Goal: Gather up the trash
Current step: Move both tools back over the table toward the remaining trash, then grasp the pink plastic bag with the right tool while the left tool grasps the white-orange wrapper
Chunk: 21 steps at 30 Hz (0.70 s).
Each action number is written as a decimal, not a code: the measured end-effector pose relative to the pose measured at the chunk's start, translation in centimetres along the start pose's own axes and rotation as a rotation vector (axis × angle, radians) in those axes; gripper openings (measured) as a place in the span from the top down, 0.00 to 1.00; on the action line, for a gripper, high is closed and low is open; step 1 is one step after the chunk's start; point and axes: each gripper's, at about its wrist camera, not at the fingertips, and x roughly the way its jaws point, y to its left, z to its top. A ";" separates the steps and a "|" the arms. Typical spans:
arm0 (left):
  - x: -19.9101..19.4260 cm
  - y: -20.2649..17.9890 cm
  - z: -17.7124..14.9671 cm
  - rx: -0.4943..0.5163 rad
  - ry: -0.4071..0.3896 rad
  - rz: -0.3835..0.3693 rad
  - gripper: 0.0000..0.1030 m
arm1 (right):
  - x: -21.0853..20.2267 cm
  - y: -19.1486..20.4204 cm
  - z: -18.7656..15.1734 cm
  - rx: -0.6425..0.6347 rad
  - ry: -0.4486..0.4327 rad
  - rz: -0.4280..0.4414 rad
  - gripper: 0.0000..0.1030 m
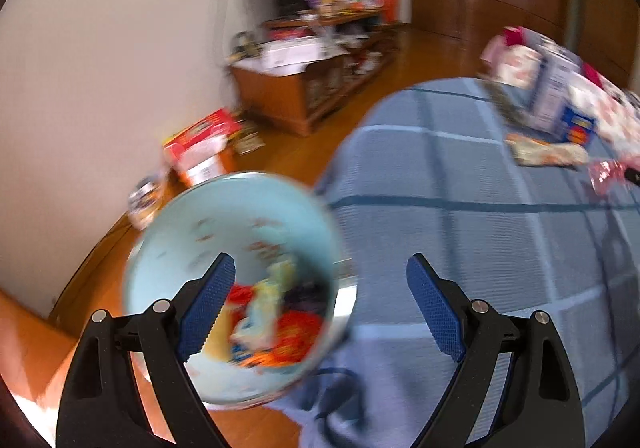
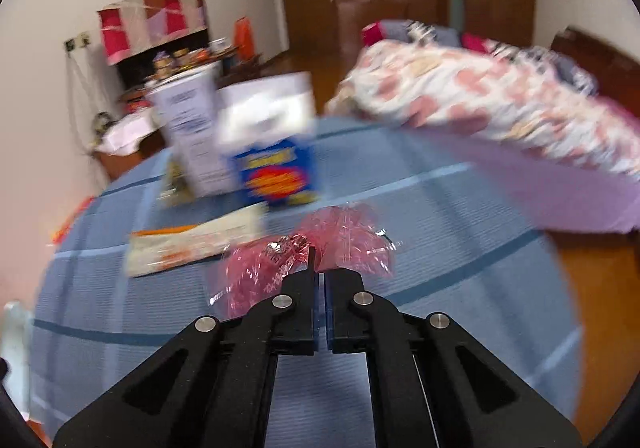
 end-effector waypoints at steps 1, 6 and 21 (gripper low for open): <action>0.1 -1.3 0.4 0.029 -0.010 -0.032 0.17 | 0.2 -1.4 0.2 0.006 -0.005 -0.034 0.97; 1.6 -7.7 2.8 0.192 -0.032 -0.142 0.17 | 1.8 -7.7 0.9 0.049 0.003 -0.174 0.97; 10.2 -23.9 9.9 0.532 0.039 -0.346 0.26 | 3.4 -11.9 0.7 0.201 0.071 -0.024 0.97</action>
